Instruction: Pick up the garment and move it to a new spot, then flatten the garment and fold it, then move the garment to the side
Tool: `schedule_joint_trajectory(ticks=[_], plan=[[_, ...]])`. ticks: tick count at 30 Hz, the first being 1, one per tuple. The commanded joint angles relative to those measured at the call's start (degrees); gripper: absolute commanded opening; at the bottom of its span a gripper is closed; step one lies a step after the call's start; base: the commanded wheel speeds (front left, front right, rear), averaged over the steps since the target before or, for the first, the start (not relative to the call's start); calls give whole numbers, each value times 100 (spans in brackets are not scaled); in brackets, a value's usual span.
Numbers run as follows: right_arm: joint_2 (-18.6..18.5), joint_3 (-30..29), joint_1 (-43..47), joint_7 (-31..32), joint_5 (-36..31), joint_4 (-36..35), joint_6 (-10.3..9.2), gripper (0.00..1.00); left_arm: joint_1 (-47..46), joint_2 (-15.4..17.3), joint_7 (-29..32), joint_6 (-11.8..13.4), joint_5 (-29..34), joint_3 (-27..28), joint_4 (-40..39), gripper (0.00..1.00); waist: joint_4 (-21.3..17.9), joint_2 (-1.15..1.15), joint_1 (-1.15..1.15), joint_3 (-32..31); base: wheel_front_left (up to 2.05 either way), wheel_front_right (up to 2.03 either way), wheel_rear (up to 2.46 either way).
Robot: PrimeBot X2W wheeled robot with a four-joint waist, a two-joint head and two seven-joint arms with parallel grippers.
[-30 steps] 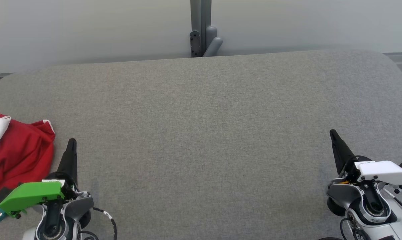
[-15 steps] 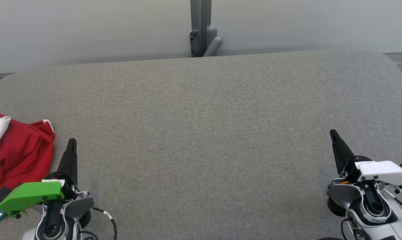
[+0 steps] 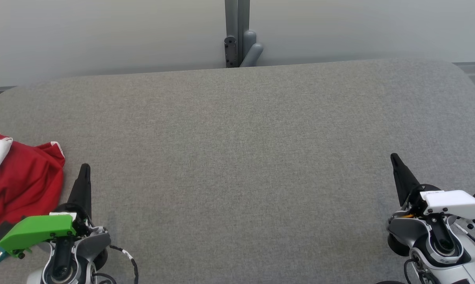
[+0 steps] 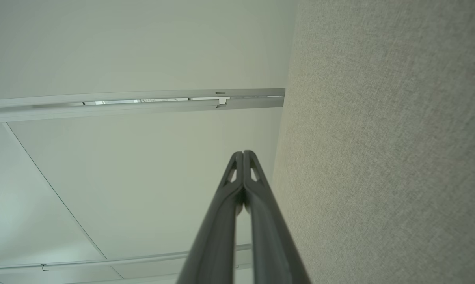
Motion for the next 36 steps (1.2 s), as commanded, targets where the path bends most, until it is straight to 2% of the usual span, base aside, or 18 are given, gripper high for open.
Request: schedule_joint_trajectory(ticks=[1, 26, 27, 32, 36], plan=[[-28, 24, 42, -32, 35, -22, 2, 0, -23, 30, -8, 16, -17, 13, -28, 0, 0, 0, 0, 0, 0, 0, 0], [-179, 213, 25, -185, 209, -93, 2, 0, -21, 31, -9, 18, -18, 12, -33, 0, 0, 0, 0, 2, 0, 0, 0], [-146, 203, -1, -156, 169, -77, 0, 100, 0, 0, 0, 0, 0, 0, -3, 100, 0, 0, 0, 2, 0, 0, 0], [-28, 251, 129, -162, 124, 58, -1, 100, 145, -31, -36, -9, 22, -25, 194, 100, 0, 1, 0, 7, 0, 0, 0], [-30, 227, 149, -195, -138, 19, -1, 100, 145, -16, -159, -38, 270, -60, 225, 100, 1, 10, 0, 5, 0, 0, 0]])
